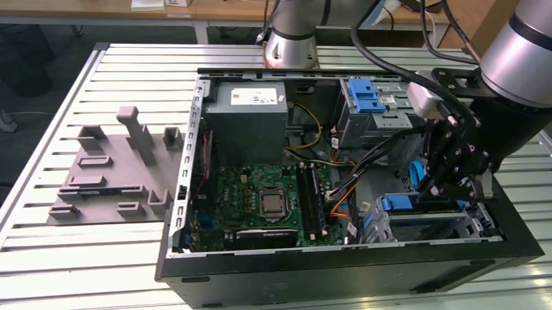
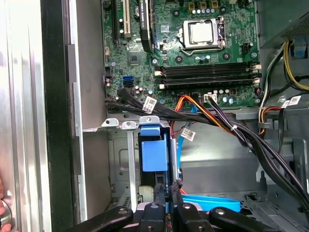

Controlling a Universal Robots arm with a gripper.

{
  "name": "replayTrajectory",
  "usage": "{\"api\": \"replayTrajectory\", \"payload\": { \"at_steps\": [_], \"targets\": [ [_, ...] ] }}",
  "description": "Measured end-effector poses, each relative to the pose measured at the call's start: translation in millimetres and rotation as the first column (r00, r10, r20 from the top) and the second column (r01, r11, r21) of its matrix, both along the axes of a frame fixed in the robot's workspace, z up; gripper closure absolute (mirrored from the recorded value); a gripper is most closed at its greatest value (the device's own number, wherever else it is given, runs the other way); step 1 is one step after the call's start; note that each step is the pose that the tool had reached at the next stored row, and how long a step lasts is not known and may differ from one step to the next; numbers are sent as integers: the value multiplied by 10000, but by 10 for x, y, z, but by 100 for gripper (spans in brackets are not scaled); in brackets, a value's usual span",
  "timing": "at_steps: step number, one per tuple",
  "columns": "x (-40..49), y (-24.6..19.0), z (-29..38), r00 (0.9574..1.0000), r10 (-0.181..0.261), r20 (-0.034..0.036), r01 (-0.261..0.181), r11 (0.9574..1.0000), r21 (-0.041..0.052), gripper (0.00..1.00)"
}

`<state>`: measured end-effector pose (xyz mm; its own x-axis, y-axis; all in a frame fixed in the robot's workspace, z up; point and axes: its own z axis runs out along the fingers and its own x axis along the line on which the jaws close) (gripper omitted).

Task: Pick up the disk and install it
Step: 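Insert the second disk wire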

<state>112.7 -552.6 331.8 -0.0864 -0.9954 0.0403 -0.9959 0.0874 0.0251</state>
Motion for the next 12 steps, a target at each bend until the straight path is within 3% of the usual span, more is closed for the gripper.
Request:
{"api": "replayTrajectory", "payload": {
  "at_steps": [12],
  "targets": [
    [4, -9, -21, 10000, -4, 0, 4, 10000, 0, 84]
  ]
}}
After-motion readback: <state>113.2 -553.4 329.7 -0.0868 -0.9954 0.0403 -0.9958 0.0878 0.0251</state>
